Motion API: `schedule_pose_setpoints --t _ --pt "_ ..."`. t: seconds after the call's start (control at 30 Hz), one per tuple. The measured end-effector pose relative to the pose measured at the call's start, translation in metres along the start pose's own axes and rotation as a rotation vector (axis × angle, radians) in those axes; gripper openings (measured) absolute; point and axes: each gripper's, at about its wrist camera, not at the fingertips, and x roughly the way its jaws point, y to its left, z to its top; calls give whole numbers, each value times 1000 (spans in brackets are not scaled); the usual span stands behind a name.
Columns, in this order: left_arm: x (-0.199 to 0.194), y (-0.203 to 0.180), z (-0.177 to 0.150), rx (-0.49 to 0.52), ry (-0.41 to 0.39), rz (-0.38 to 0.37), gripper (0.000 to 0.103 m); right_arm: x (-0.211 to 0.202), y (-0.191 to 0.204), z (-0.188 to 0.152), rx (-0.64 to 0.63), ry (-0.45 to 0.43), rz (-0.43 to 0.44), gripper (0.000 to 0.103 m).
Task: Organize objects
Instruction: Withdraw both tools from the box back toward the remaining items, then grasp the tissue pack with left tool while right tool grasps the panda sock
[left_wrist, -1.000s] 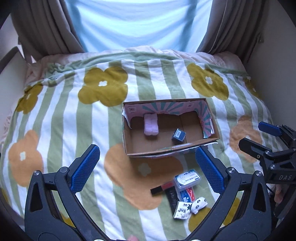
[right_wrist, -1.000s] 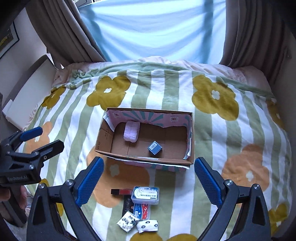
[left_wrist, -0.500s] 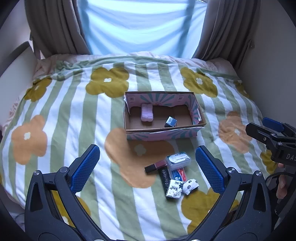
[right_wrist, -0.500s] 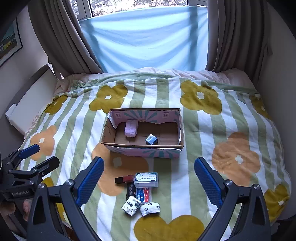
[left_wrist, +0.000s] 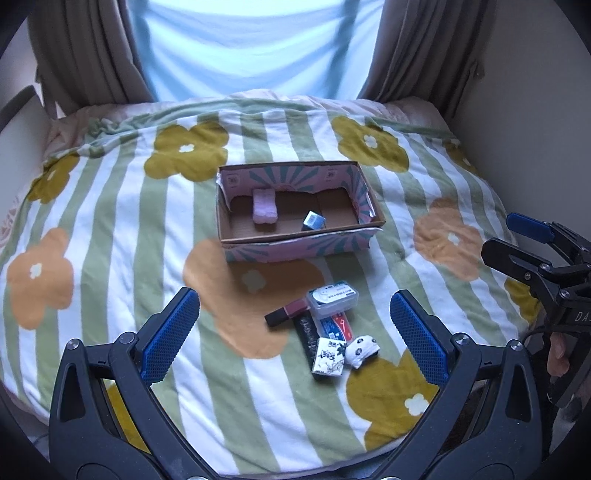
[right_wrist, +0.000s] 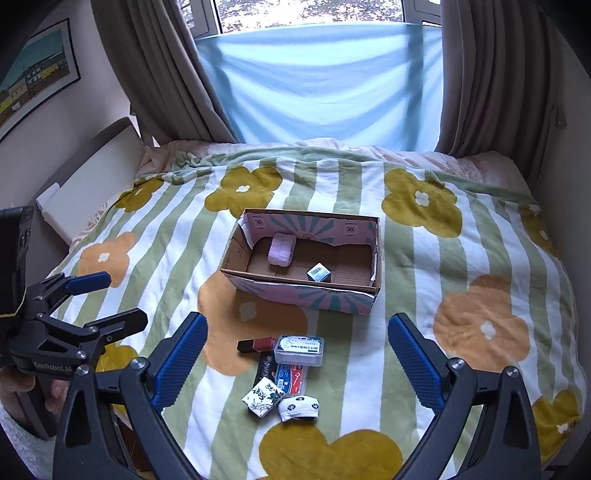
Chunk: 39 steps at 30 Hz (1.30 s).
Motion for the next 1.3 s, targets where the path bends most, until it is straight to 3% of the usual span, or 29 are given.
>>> schedule_pose_setpoints --t 0.27,0.43,0.7,0.97,1.3 --pt "53 -21 -36 76 119 -64 103 39 -8 -54 -104 74 80 97" --pt "105 -30 -61 68 225 -106 102 76 -6 -96 -189 132 130 97" --pt "191 -42 -92 87 328 -147 93 143 -8 -152 -258 173 177 97" --pt "249 -48 -113 130 403 -167 82 191 -16 -180 -259 206 221 84" --pt "263 -49 -130 148 440 -174 71 214 -8 -188 -279 242 221 76"
